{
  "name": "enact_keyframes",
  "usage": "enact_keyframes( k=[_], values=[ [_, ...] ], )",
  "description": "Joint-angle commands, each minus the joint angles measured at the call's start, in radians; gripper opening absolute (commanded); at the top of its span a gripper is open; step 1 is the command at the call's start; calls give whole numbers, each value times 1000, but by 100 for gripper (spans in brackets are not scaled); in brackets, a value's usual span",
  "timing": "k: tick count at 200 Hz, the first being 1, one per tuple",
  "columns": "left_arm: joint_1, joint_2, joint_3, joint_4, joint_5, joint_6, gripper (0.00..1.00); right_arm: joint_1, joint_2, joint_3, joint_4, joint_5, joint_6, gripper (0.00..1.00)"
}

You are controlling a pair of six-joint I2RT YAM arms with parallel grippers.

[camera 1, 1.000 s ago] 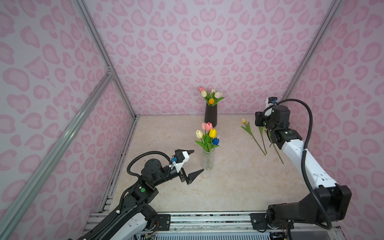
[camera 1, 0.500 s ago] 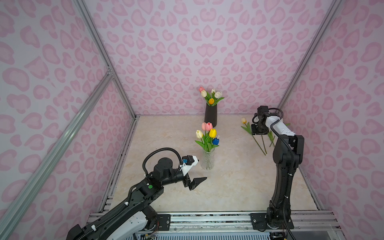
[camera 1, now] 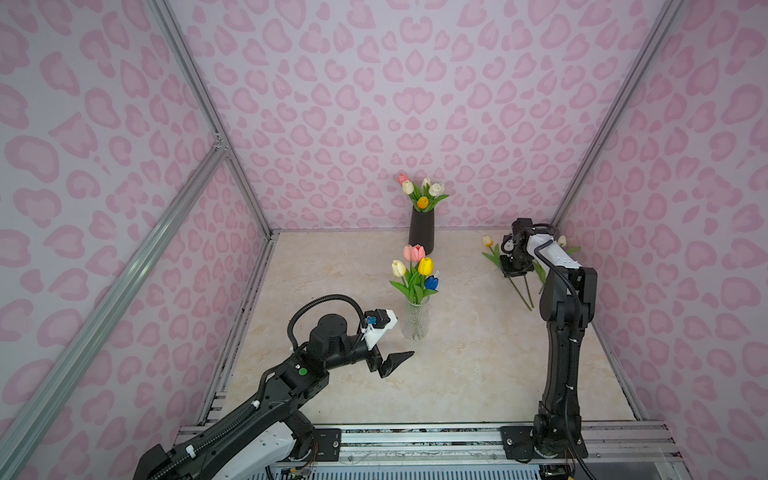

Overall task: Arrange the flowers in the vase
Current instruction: 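Grasp the stem of the orange-tipped cream tulip with the right gripper, then lift and carry the orange-tipped tulip upright to the glass vase with the right gripper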

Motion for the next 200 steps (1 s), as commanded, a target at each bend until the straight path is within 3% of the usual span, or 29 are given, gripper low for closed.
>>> enact_keyframes(
  k=[1, 51, 82, 114, 138, 200],
  values=[
    [0, -11, 15, 46, -28, 15, 98, -3, 42, -8, -19, 22, 0, 11],
    [2, -152, -31, 68, -239, 37, 99, 38, -12, -23, -2, 1, 11, 0],
    [19, -309, -119, 180, -361, 18, 97, 59, -225, -219, 164, -44, 82, 0],
    [30, -374, -167, 212, -510, -7, 97, 88, -467, -488, 363, -60, 172, 0],
    [49, -340, -155, 240, -571, -4, 97, 121, -642, -679, 464, -46, 224, 0],
    [79, -116, -82, 358, -511, -22, 97, 202, -1077, -1010, 736, -146, 278, 0]
  ],
)
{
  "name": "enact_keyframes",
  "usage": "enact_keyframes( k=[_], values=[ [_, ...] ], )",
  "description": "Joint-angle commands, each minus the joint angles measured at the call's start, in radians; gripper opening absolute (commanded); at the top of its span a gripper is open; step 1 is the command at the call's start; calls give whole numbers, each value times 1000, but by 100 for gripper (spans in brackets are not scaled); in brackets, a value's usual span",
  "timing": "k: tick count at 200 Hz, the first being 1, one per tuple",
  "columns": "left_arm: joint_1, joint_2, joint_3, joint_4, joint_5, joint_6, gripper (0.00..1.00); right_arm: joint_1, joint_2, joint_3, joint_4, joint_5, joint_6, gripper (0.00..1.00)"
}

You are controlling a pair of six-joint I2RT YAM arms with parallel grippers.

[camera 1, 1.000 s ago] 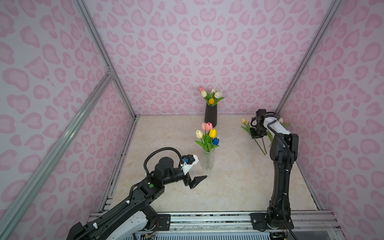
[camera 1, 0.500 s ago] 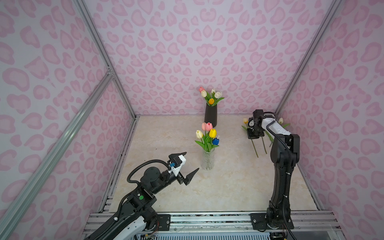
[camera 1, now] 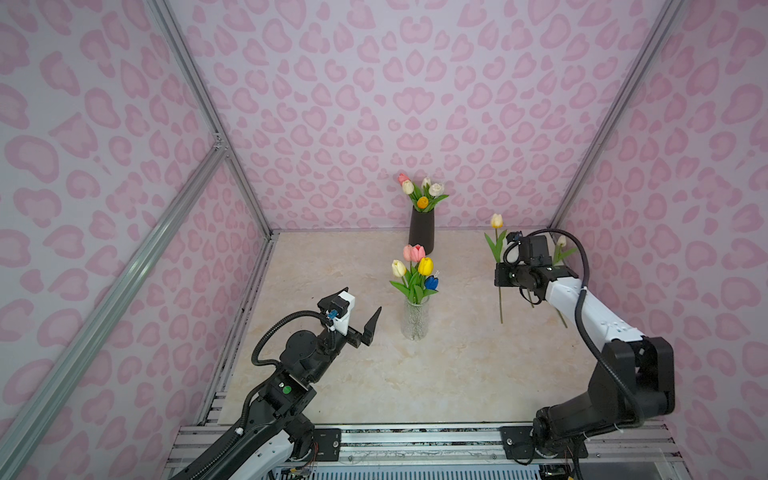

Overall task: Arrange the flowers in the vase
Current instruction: 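Lift and carry the orange-tipped tulip upright to the glass vase with the right gripper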

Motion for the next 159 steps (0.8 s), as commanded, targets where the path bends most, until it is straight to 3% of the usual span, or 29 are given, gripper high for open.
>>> enact_keyframes(
  k=[1, 12, 43, 63, 104, 135, 159],
  values=[
    [5, 56, 24, 109, 22, -16, 97, 26, -100, -63, 167, -59, 31, 0],
    [5, 86, 37, 119, 35, -15, 98, 43, -157, -102, 235, -94, 32, 0],
    [5, 113, 41, 170, 48, -17, 98, 90, -296, -162, 409, -334, 21, 0],
    [8, 108, 32, 194, 37, -14, 98, 168, -376, -209, 574, -403, 44, 0],
    [11, 93, 10, 207, 28, -20, 98, 333, -469, -277, 841, -475, 30, 0],
    [16, 83, 0, 198, 21, -15, 98, 428, -461, -266, 923, -558, 15, 0],
    [21, 86, -6, 212, 24, -17, 97, 527, -417, -301, 1012, -477, -48, 0]
  ],
)
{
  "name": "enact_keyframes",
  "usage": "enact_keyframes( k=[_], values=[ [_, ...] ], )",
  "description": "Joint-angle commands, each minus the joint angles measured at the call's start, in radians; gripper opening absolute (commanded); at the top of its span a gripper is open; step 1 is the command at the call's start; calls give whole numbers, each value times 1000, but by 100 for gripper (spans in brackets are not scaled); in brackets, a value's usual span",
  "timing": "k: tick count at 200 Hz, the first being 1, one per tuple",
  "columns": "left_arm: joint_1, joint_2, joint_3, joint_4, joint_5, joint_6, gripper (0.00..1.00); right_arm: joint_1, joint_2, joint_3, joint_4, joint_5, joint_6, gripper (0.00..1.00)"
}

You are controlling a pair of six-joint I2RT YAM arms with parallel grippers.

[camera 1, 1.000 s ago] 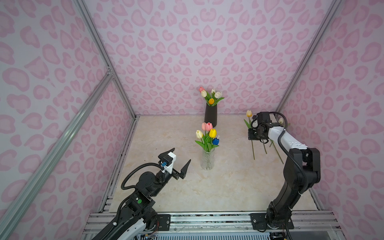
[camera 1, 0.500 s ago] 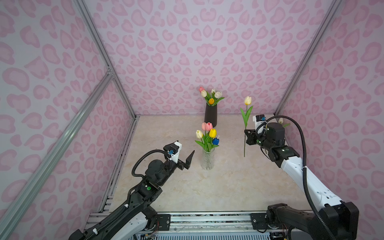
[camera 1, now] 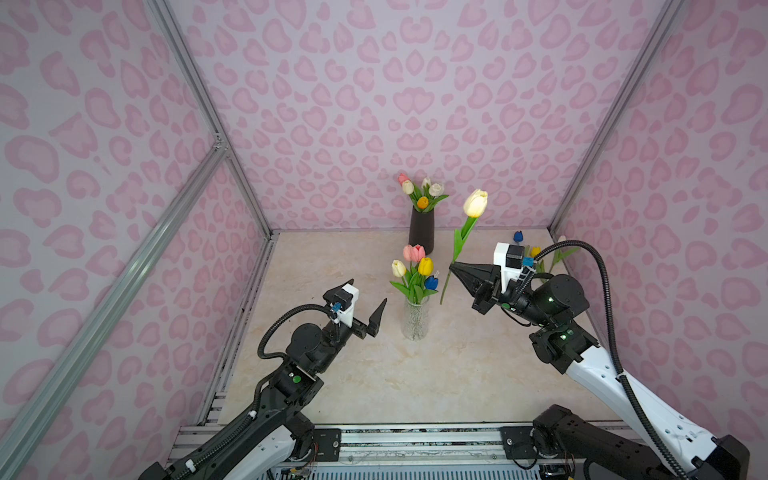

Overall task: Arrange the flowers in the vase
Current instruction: 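Lift and carry the orange-tipped tulip upright to the glass vase with the right gripper, then lower the tulip into the glass vase and open the right gripper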

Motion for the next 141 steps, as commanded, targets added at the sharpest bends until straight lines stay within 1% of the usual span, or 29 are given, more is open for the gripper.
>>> enact_keyframes(
  k=[1, 24, 38, 62, 82, 98, 141],
  values=[
    [4, 1, -4, 53, -1, -6, 97, 72, 35, -27, 133, 39, -65, 0],
    [4, 12, 3, 52, 14, -7, 97, 150, 107, -47, 199, 171, -166, 0],
    [4, 11, 5, 48, 22, -9, 97, 170, 154, -51, 252, 211, -193, 0],
    [5, -8, -2, 46, 11, -6, 97, 172, 222, -73, 362, 261, -199, 0],
    [6, -26, -11, 34, 3, -1, 97, 177, 262, -67, 354, 293, -247, 0],
    [6, -42, -22, 33, 1, -2, 97, 177, 273, -73, 366, 319, -255, 0],
    [8, -49, -31, 29, -7, 1, 97, 177, 295, -80, 348, 340, -291, 0]
  ],
)
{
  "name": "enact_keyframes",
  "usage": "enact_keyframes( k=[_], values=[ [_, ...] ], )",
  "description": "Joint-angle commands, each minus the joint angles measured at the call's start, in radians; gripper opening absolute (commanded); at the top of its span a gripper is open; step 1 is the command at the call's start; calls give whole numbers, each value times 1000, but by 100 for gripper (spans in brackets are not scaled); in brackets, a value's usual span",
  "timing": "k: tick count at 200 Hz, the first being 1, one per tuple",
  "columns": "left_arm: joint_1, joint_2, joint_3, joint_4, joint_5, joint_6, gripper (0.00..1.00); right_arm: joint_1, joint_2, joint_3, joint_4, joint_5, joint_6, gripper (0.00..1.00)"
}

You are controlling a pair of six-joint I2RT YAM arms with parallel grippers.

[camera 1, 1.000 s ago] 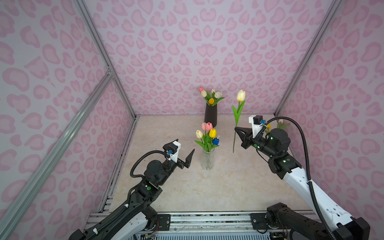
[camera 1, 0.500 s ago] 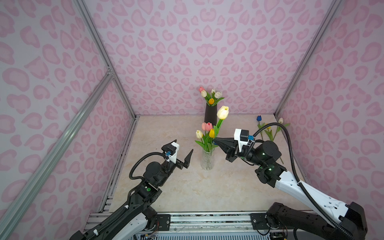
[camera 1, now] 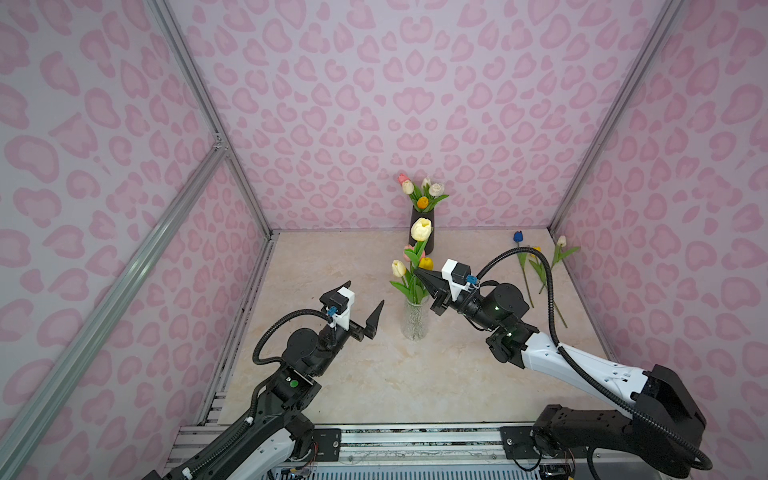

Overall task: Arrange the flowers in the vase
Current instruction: 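Lower the tulip into the glass vase and open the right gripper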

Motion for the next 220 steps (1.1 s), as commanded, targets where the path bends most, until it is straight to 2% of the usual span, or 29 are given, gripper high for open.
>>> enact_keyframes(
  k=[1, 58, 89, 102, 120, 157, 175, 185, 198, 220],
  values=[
    [2, -1, -3, 24, -11, 7, 97, 1, 14, -10, 34, 31, -32, 0],
    [4, 13, 2, 23, -3, 11, 97, 2, 17, -64, 11, 33, -11, 0],
    [6, 23, 5, 28, -1, 8, 97, 1, 11, -98, 2, 60, -7, 26],
    [6, 29, 7, 29, 2, 5, 97, 1, 5, -107, -8, 80, -6, 34],
    [7, 39, 10, 32, 6, 3, 97, -3, -10, -110, -14, 102, 5, 39],
    [7, 54, 25, 31, 12, 7, 97, -9, -69, -88, -77, 97, -7, 42],
    [8, 52, 27, 31, 17, 8, 97, -9, -140, -52, -179, 82, -20, 44],
    [9, 50, 28, 34, 19, 9, 97, -9, -181, -26, -248, 76, -31, 50],
    [9, 53, 35, 30, 26, 15, 97, -11, -236, 7, -329, 125, -27, 66],
    [9, 70, 61, 13, 70, 22, 97, -91, -288, 89, -478, 219, 28, 68]
  ],
)
